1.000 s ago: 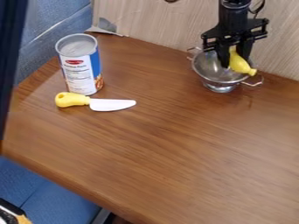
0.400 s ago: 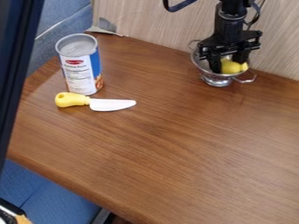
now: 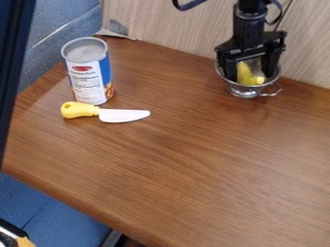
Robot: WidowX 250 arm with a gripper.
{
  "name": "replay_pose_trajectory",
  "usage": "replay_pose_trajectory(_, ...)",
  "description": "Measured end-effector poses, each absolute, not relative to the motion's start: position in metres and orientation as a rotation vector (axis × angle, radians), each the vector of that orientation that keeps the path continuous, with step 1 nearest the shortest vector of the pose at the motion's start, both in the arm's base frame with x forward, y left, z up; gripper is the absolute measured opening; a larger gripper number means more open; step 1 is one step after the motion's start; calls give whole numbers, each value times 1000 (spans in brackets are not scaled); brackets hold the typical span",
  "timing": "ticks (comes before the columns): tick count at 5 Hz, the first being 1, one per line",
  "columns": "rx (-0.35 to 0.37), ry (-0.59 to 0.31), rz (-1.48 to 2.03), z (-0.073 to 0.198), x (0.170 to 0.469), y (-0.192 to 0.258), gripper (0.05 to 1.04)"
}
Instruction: Put the banana inside the silver food strainer
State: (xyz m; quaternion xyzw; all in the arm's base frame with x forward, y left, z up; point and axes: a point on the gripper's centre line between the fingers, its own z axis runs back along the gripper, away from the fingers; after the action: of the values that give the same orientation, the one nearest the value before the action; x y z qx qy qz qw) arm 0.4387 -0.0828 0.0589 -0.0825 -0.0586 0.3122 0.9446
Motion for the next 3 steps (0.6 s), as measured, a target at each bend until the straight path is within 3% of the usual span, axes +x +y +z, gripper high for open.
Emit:
replay_pose_trajectory(1,-187,-119,633,65,438,-82,1001)
replay_pose_trajectory(3,-283,-185,643,113,433,-59,1001)
